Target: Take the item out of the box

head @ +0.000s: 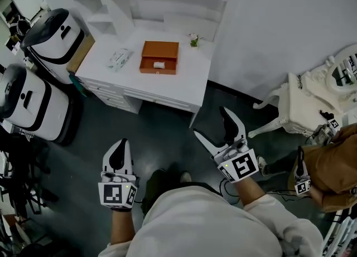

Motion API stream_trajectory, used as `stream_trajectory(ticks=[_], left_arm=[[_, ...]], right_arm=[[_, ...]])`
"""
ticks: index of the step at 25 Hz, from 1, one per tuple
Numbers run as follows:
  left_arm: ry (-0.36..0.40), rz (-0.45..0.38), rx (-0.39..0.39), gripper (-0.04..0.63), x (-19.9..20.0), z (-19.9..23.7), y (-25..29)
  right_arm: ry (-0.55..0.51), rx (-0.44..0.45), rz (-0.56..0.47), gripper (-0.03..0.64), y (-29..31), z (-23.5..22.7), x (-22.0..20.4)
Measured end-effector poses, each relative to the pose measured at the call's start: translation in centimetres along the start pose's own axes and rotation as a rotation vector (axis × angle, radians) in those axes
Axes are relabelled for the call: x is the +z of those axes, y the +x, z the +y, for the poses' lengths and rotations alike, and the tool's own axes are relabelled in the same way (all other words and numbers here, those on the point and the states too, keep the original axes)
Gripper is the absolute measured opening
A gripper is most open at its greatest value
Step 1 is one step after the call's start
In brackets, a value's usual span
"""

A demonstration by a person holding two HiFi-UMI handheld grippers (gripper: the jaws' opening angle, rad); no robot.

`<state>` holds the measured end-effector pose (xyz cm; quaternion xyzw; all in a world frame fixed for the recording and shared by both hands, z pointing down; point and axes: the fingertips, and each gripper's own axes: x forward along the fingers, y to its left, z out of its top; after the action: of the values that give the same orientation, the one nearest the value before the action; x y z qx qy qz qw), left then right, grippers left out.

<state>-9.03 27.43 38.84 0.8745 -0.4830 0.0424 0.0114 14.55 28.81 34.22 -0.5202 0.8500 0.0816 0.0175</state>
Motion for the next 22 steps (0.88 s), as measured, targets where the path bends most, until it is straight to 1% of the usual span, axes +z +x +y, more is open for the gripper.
stream_trajectory(ticks=[6, 11, 15, 22], left_arm=[[-0.014, 0.007, 0.019, 0.005, -1.0, 1.7, 2.2], [-0.019, 0.006, 0.000, 0.005, -1.7, 4.0, 6.0], [-0.036, 0.013, -0.013, 0.005, -1.9, 7.0, 9.7], [-0.047, 0.023, -0.047, 0.005, -0.8, 13.5, 16.5]], right_arm=[[-0.010, 0.022, 0.008, 0.396, 2.6, -1.1, -1.6], [-0.013, 0.014, 0.021, 0.396, 6.5, -2.5, -3.2], [-0.026, 0.015, 0.047, 0.396, 10.4, -3.6, -4.3], [-0.041, -0.026, 0.071, 0.394, 18.8, -6.6, -4.9]])
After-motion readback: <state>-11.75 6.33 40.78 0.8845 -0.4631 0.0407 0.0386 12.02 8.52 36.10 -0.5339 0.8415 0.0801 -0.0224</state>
